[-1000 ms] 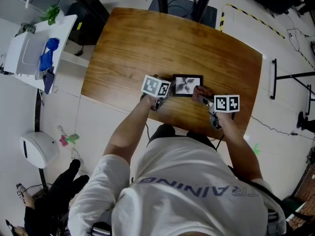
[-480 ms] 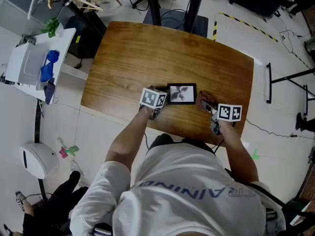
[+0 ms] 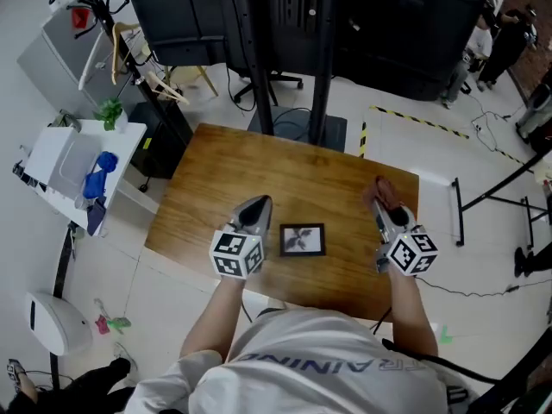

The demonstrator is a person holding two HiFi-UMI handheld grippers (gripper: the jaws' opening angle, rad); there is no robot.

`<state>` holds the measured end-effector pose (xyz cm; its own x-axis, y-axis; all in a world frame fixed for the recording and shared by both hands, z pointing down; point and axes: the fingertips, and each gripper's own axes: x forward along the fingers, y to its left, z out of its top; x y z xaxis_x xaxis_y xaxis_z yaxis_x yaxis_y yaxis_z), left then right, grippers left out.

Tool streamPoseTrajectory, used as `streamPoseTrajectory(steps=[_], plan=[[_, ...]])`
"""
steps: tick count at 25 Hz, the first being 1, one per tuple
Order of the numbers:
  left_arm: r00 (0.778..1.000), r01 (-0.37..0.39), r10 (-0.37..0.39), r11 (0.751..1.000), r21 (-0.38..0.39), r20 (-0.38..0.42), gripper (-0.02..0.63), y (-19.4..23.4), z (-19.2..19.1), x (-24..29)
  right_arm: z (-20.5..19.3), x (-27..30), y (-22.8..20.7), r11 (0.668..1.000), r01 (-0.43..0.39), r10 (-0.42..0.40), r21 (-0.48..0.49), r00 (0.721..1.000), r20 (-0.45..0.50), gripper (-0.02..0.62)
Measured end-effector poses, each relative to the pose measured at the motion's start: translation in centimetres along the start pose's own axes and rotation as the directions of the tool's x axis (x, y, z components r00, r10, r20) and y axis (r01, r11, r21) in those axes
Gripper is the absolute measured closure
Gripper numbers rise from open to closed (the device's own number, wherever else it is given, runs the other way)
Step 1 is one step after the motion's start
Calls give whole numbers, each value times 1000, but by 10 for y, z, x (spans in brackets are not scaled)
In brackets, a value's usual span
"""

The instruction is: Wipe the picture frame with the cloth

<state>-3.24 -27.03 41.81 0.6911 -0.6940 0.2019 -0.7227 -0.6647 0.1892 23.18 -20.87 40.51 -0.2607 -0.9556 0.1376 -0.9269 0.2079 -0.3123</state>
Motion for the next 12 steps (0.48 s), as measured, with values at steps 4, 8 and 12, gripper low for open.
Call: streamPoseTrajectory(steps=[4, 8, 12], plan=[[988, -36, 26, 997, 66, 151, 601, -4, 70, -13, 53, -13, 9, 995, 12, -4, -94, 996, 87, 459], [979, -63, 48, 996, 67, 200, 601, -9, 86, -19, 67, -24, 12, 982, 45, -23, -184, 993, 120, 460], [979, -53, 39, 997, 64, 201, 601, -17, 86, -21, 75, -32, 14, 975, 60, -29, -215, 989, 143, 465]])
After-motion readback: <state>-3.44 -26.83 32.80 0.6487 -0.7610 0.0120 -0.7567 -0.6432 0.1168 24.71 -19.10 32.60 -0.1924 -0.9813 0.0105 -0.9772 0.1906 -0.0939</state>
